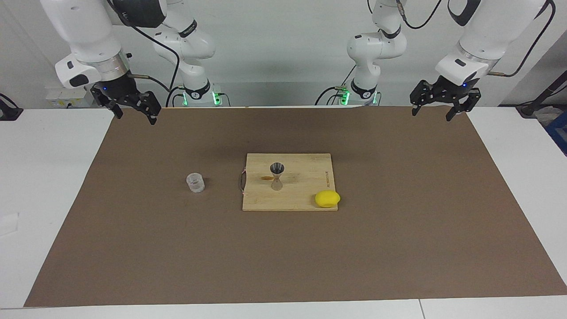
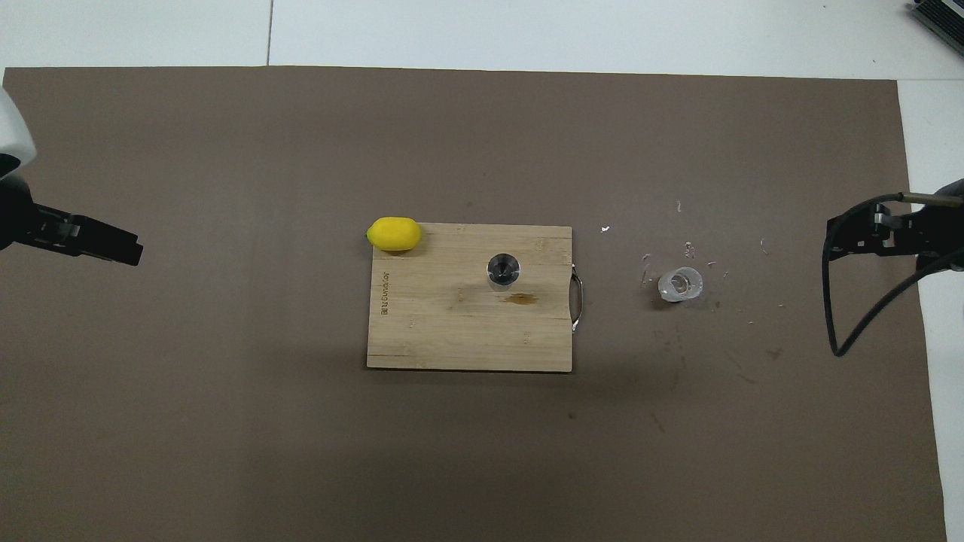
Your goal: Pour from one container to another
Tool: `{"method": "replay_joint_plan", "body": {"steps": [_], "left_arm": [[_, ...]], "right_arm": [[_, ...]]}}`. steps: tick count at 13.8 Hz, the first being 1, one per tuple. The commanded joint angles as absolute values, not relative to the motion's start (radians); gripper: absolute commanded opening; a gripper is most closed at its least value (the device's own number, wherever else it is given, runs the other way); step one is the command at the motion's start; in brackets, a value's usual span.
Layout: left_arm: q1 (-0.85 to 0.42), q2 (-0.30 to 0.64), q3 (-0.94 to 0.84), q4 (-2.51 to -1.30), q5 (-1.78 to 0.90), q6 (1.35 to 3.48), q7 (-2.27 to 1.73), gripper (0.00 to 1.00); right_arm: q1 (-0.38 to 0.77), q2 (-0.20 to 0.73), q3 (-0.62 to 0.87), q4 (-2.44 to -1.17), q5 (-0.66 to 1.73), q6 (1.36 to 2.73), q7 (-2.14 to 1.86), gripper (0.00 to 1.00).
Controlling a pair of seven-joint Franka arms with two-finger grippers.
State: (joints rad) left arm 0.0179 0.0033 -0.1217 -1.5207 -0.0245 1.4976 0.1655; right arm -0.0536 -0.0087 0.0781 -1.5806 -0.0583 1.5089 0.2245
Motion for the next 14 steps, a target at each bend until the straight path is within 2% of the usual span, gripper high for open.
{"method": "replay_joint_plan", "body": {"steps": [1,14], "left_arm": [[0.012,-0.025,-0.115,-1.549,-0.008,1.494,0.163,1.00],[0.012,-0.025,-0.115,-1.549,-0.008,1.494,0.163,1.00]], "right_arm": [[-0.045,-0.035,0.081,-1.621,-0.043,1.511,0.216,1.00],[-0.043,-0.035,0.097,-1.623,-0.017,1.520,0.199,1.00]]}}
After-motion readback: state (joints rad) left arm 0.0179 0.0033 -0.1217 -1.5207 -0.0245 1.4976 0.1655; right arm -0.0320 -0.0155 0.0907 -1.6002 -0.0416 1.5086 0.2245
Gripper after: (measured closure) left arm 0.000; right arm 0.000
